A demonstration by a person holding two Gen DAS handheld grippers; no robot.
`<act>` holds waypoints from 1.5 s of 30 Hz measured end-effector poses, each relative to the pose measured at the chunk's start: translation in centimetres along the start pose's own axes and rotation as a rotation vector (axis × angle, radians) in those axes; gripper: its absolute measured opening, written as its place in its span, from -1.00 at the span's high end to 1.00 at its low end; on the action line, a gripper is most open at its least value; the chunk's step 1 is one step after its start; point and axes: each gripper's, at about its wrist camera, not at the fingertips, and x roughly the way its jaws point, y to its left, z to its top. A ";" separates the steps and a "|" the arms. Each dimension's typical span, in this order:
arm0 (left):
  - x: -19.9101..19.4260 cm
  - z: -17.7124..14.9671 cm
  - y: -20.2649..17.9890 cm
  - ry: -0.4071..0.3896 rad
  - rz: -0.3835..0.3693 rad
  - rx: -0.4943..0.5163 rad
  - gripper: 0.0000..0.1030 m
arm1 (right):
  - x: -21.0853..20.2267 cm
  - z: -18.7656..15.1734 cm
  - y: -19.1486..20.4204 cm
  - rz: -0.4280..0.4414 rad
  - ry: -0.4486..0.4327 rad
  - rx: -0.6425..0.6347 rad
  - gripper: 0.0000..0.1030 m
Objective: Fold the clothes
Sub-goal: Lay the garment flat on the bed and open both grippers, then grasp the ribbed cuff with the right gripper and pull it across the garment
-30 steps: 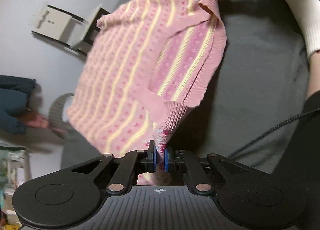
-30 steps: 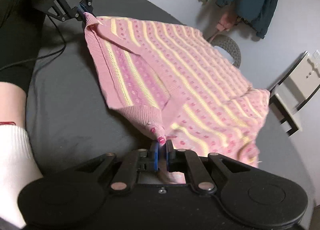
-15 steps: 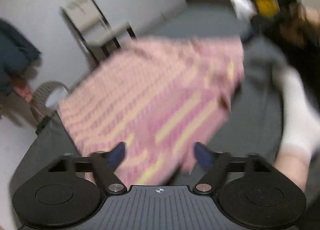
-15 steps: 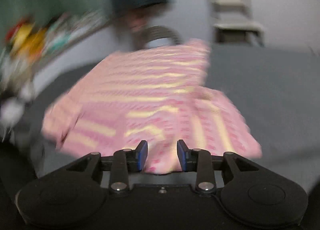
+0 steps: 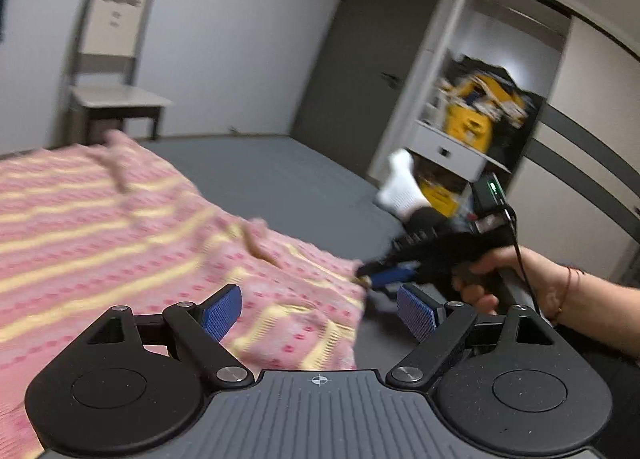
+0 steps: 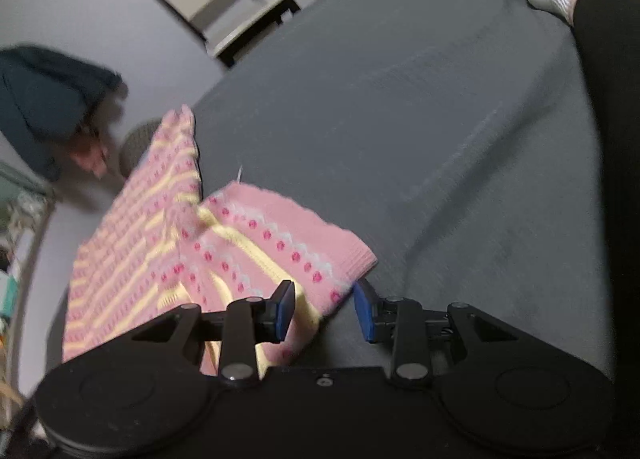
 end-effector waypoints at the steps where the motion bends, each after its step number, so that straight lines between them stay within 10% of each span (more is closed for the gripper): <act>1: 0.8 -0.4 0.2 0.005 -0.022 0.009 -0.66 | 0.2 -0.1 -0.2 0.009 -0.017 0.014 0.38; 8: 1.8 -3.5 1.2 -0.038 -0.037 -0.151 -0.66 | 0.4 -0.7 -1.1 0.042 -0.087 0.079 0.48; 30: 2.3 -4.0 0.3 -0.042 -0.028 -0.171 -0.66 | 1.4 -1.8 1.8 0.100 -0.123 -0.102 -0.73; 45: 2.8 -4.3 0.6 -0.038 -0.013 -0.175 -0.66 | 0.8 -1.3 -0.4 0.078 -0.171 0.041 0.84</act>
